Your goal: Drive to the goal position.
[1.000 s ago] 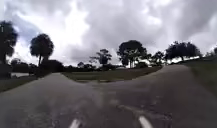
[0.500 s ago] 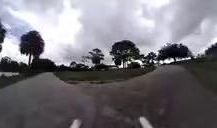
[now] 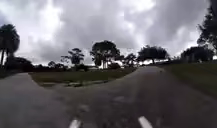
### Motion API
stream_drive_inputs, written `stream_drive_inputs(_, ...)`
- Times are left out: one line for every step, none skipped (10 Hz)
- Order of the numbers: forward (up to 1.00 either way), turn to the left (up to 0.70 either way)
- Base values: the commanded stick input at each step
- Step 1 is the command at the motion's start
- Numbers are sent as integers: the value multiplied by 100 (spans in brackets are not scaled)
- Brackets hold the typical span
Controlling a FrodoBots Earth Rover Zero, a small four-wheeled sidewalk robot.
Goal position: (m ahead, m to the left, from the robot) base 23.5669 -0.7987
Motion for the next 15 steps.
stream_drive_inputs(70,0)
stream_drive_inputs(70,0)
stream_drive_inputs(70,0)
stream_drive_inputs(70,-6)
stream_drive_inputs(70,-18)
stream_drive_inputs(70,-35)
stream_drive_inputs(70,-35)
stream_drive_inputs(70,-35)
stream_drive_inputs(70,-35)
stream_drive_inputs(70,-35)
stream_drive_inputs(70,-35)
stream_drive_inputs(70,-35)
stream_drive_inputs(70,-33)
stream_drive_inputs(70,-22)
stream_drive_inputs(70,-11)
